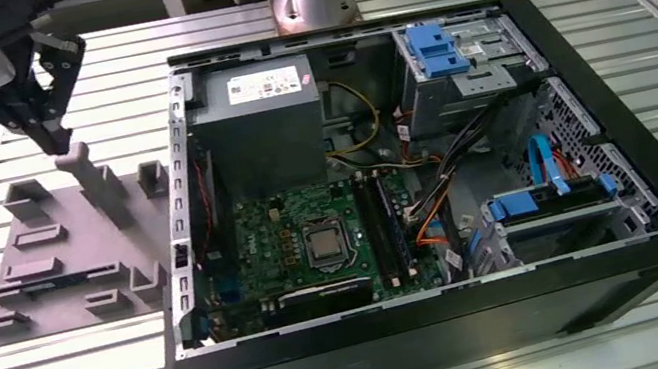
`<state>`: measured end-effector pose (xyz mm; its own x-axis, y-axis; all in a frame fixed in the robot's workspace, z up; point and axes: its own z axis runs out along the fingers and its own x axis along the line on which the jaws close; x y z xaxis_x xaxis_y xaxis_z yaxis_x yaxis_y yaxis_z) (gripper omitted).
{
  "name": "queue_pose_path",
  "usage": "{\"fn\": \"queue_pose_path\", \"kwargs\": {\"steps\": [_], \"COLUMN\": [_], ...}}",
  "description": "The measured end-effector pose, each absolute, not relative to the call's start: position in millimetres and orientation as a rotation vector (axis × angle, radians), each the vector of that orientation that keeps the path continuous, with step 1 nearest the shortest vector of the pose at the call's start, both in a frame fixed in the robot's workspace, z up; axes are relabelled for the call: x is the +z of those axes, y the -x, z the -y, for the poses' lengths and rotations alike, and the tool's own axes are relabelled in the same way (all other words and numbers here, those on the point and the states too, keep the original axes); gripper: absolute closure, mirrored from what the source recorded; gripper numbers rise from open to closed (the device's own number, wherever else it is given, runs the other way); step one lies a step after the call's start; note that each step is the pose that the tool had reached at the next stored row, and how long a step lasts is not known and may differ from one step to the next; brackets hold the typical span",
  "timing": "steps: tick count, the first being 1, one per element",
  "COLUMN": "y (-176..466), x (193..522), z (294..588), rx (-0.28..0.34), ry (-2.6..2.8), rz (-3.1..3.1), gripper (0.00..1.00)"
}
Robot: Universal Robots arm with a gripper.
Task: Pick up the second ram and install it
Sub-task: 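Reach for the second ram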
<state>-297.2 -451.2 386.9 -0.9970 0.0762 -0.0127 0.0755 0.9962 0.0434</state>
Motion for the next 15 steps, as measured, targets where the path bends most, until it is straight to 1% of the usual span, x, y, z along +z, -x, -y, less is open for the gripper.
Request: {"fn": "queue_pose_path", "kwargs": {"steps": [2,15], "y": [298.2,299.2], "x": [386.4,386.3], "z": [444.7,445.0], "rx": [0.067,0.067], "ry": [-0.119,-0.118], "rz": [-3.124,-3.124], "gripper": [0.89,0.89]}}
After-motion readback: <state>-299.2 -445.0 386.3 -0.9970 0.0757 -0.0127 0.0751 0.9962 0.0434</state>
